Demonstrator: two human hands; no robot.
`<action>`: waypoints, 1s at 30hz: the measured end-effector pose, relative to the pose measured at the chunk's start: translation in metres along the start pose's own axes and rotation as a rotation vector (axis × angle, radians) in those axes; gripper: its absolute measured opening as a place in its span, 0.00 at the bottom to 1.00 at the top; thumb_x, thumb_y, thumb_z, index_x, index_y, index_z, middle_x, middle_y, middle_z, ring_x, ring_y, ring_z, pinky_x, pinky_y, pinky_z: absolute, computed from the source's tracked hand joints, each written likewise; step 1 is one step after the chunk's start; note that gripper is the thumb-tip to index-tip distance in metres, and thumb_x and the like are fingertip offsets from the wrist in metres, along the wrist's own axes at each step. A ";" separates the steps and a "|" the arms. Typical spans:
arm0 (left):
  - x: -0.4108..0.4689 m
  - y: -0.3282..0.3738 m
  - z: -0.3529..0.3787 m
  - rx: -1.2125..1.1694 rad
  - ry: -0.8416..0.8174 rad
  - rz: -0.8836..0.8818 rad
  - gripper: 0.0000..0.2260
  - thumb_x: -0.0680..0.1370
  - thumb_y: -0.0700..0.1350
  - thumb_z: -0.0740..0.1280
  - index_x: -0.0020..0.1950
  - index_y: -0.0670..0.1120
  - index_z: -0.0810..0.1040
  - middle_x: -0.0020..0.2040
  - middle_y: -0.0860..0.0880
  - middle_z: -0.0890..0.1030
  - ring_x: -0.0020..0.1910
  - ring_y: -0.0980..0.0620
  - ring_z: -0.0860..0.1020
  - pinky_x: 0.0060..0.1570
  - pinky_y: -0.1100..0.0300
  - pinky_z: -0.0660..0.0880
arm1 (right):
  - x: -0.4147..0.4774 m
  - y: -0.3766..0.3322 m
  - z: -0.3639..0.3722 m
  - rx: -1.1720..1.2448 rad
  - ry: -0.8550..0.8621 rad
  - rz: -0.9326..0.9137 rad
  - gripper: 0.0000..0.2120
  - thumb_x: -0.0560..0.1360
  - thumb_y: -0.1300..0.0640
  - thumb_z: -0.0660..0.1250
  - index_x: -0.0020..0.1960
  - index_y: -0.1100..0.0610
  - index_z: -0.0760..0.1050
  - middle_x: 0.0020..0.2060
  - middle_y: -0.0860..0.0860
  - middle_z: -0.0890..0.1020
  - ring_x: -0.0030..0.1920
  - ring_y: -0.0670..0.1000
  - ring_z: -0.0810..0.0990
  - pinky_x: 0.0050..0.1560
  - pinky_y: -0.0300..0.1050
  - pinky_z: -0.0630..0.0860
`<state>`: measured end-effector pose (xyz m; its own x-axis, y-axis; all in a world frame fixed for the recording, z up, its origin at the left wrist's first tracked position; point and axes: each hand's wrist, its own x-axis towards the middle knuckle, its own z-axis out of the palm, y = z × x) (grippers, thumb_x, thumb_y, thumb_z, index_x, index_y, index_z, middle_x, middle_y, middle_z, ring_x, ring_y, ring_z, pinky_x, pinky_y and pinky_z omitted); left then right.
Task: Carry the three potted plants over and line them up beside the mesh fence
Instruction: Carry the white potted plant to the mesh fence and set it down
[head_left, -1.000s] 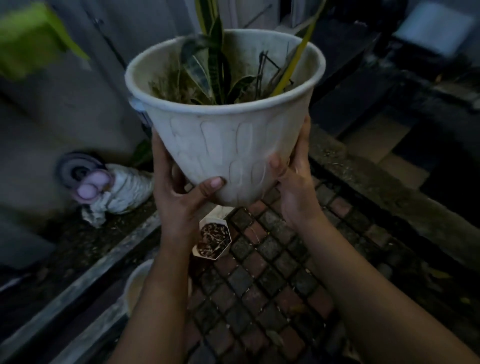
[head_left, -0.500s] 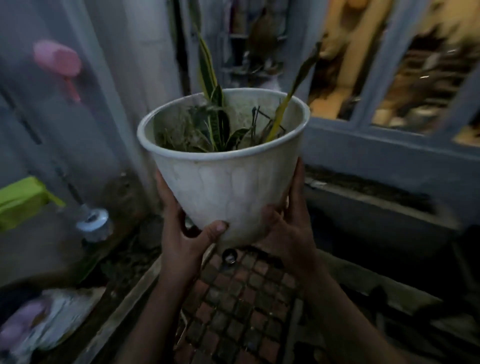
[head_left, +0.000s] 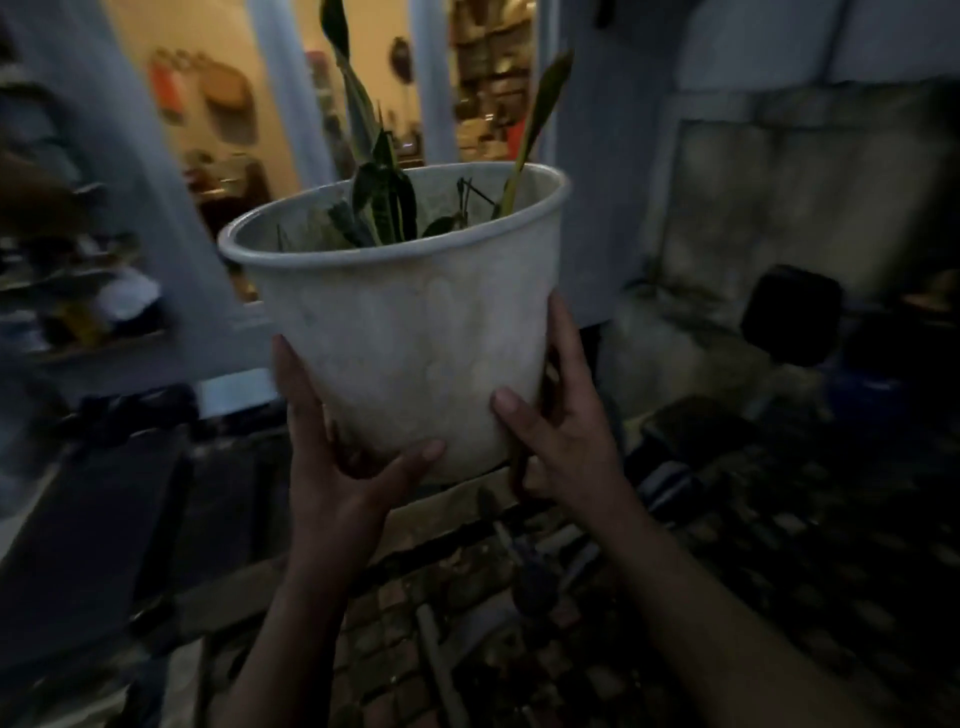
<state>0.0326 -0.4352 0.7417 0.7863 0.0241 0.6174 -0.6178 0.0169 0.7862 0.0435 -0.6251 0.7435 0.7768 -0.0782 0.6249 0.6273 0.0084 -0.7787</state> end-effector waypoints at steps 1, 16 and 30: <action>0.003 -0.003 0.021 -0.023 -0.033 -0.007 0.59 0.65 0.40 0.83 0.79 0.70 0.47 0.80 0.69 0.59 0.76 0.65 0.69 0.65 0.59 0.79 | -0.002 -0.001 -0.022 -0.038 0.042 -0.004 0.36 0.75 0.41 0.73 0.75 0.27 0.57 0.81 0.46 0.60 0.79 0.50 0.63 0.75 0.62 0.68; 0.012 -0.039 0.402 -0.362 -0.533 -0.048 0.60 0.60 0.55 0.86 0.79 0.74 0.49 0.85 0.58 0.55 0.82 0.54 0.62 0.74 0.41 0.71 | -0.056 -0.036 -0.367 -0.451 0.595 0.007 0.44 0.67 0.35 0.78 0.75 0.24 0.54 0.81 0.44 0.56 0.81 0.51 0.59 0.75 0.65 0.66; 0.019 -0.092 0.689 -0.633 -0.968 -0.033 0.55 0.61 0.61 0.83 0.79 0.73 0.52 0.83 0.53 0.62 0.82 0.48 0.64 0.75 0.35 0.67 | -0.088 -0.042 -0.564 -0.784 1.052 -0.050 0.44 0.68 0.41 0.79 0.74 0.25 0.57 0.81 0.43 0.57 0.80 0.50 0.60 0.72 0.65 0.70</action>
<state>0.1098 -1.1248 0.7002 0.3100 -0.7567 0.5756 -0.2753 0.5080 0.8162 -0.0825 -1.1810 0.6897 0.1152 -0.7996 0.5894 0.1782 -0.5671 -0.8042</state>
